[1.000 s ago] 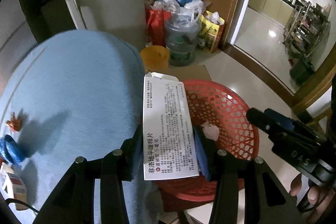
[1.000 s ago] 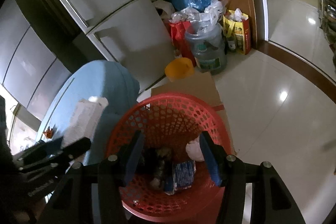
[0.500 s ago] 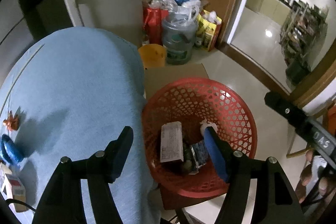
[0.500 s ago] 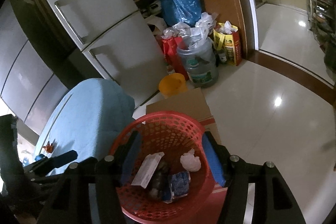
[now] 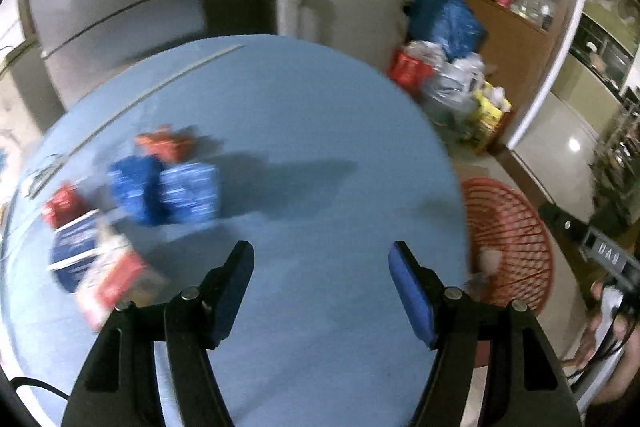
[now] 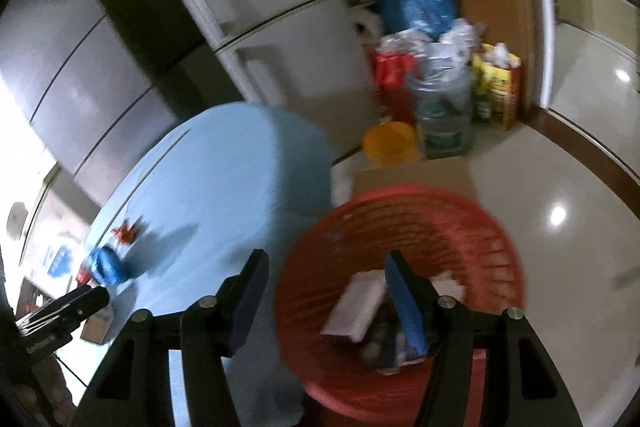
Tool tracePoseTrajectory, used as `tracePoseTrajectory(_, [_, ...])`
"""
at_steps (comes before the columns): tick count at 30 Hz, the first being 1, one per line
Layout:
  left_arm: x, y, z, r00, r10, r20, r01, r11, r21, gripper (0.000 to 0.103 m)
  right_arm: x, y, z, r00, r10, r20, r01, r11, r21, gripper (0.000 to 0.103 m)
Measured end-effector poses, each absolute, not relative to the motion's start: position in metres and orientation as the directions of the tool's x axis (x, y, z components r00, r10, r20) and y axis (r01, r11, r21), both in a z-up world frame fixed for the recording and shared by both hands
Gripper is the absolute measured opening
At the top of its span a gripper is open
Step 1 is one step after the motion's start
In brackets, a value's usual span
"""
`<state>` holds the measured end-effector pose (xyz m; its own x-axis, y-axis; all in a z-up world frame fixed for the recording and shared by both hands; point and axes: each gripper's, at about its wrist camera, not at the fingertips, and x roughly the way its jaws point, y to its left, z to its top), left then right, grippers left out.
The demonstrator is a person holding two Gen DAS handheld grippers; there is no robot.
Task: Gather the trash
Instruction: 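Grasp the red-and-white medicine box on the table with the left tool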
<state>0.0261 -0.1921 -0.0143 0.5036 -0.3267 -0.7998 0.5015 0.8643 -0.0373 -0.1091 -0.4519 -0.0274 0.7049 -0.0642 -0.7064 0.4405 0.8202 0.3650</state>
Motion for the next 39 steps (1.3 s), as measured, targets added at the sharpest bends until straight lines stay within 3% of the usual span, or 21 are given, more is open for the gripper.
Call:
tracePoseTrajectory(7, [0.050, -0.093, -0.014, 0.563, -0.267, -0.782, 0.442, 0.897, 0.013, 0.070, -0.081, -0.386, -0.022, 0.707, 0.022, -0.706, 0.314, 0.886, 0.342, 0.064])
tracePoseTrajectory(9, [0.060, -0.072, -0.016, 0.556, -0.268, -0.787, 0.430, 0.903, -0.004, 0.075, -0.075, -0.371, -0.020, 0.704, 0.038, -0.709, 0.286, 0.899, 0.332, 0.064])
tracePoseTrajectory(19, [0.090, -0.052, -0.058, 0.509, -0.262, -0.820, 0.468, 0.883, 0.008, 0.077, -0.067, -0.337, -0.015, 0.684, 0.061, -0.727, 0.230, 0.928, 0.294, 0.064])
tracePoseTrajectory(23, [0.093, -0.051, -0.064, 0.482, -0.300, -0.823, 0.457, 0.888, -0.056, 0.071, -0.066, -0.334, -0.018, 0.673, 0.062, -0.737, 0.229, 0.930, 0.287, 0.064])
tracePoseTrajectory(25, [0.088, -0.053, -0.067, 0.487, -0.289, -0.824, 0.476, 0.879, -0.027, 0.058, -0.063, -0.333, -0.020, 0.669, 0.064, -0.741, 0.230, 0.930, 0.288, 0.064])
tracePoseTrajectory(26, [0.087, -0.053, -0.068, 0.491, -0.284, -0.823, 0.479, 0.878, -0.017, 0.057, -0.062, -0.332, -0.020, 0.668, 0.067, -0.742, 0.229, 0.929, 0.290, 0.064])
tracePoseTrajectory(31, [0.080, -0.048, -0.066, 0.511, -0.274, -0.815, 0.455, 0.890, -0.014, 0.053, -0.059, -0.326, -0.022, 0.667, 0.081, -0.741, 0.213, 0.932, 0.293, 0.064])
tracePoseTrajectory(39, [0.049, -0.002, -0.052, 0.579, -0.177, -0.796, 0.282, 0.959, -0.009, 0.053, -0.048, -0.312, -0.022, 0.667, 0.119, -0.735, 0.169, 0.937, 0.306, 0.064])
